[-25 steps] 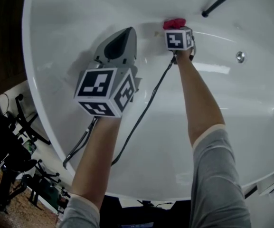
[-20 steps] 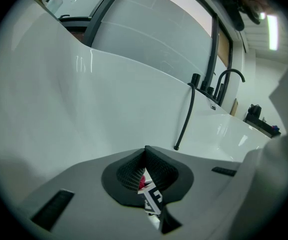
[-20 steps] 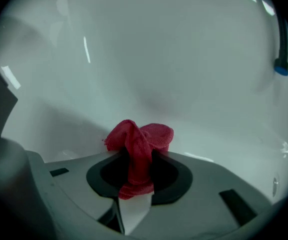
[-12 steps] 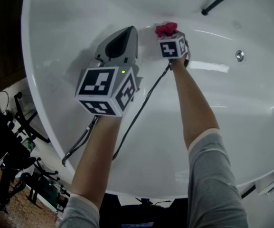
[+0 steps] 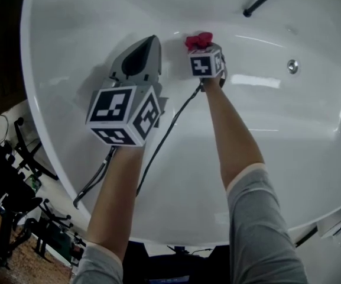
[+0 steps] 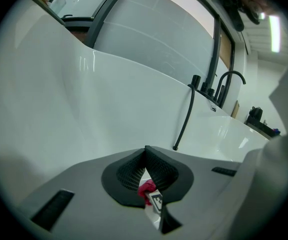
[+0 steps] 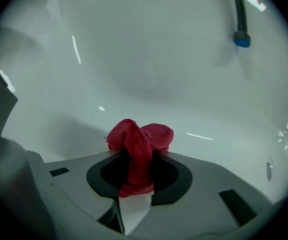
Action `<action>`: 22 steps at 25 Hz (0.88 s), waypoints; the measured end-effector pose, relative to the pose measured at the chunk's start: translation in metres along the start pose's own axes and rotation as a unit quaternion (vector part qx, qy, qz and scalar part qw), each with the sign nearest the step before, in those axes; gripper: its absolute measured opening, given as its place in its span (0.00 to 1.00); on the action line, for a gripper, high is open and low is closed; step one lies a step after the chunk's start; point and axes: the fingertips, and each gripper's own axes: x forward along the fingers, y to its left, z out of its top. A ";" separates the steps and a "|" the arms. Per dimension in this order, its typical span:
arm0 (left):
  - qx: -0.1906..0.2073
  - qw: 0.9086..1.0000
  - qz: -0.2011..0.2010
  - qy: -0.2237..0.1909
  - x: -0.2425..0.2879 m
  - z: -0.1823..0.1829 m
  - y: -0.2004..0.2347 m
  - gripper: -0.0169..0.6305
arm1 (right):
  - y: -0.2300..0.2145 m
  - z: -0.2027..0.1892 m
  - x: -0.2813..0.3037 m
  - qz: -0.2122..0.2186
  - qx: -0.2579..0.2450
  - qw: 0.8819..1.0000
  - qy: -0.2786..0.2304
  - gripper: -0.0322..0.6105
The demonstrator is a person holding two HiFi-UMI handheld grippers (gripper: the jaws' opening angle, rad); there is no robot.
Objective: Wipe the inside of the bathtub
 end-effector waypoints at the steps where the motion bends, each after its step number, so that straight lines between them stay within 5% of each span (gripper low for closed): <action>1: 0.000 1.000 0.001 0.001 0.000 -0.001 0.000 0.02 | 0.019 0.002 0.002 0.018 -0.013 1.000 -0.010 0.23; 7: 0.002 1.000 -0.006 0.006 0.003 -0.006 -0.006 0.02 | 0.062 0.001 -0.005 0.063 -0.063 0.996 -0.021 0.23; 11: 0.003 1.000 -0.006 0.008 0.001 -0.007 -0.004 0.02 | 0.006 -0.011 -0.008 0.015 -0.047 0.999 -0.015 0.23; 16: 0.003 1.000 -0.006 0.007 -0.001 -0.005 -0.002 0.02 | -0.080 -0.035 -0.022 -0.059 0.035 0.998 0.002 0.23; 19: 0.002 1.000 -0.009 0.004 -0.001 -0.003 -0.005 0.02 | -0.076 -0.038 -0.022 -0.070 0.061 0.996 0.013 0.22; 22: -0.001 1.000 -0.008 0.005 0.000 -0.007 -0.004 0.02 | -0.035 -0.035 -0.016 -0.035 0.028 0.999 0.012 0.22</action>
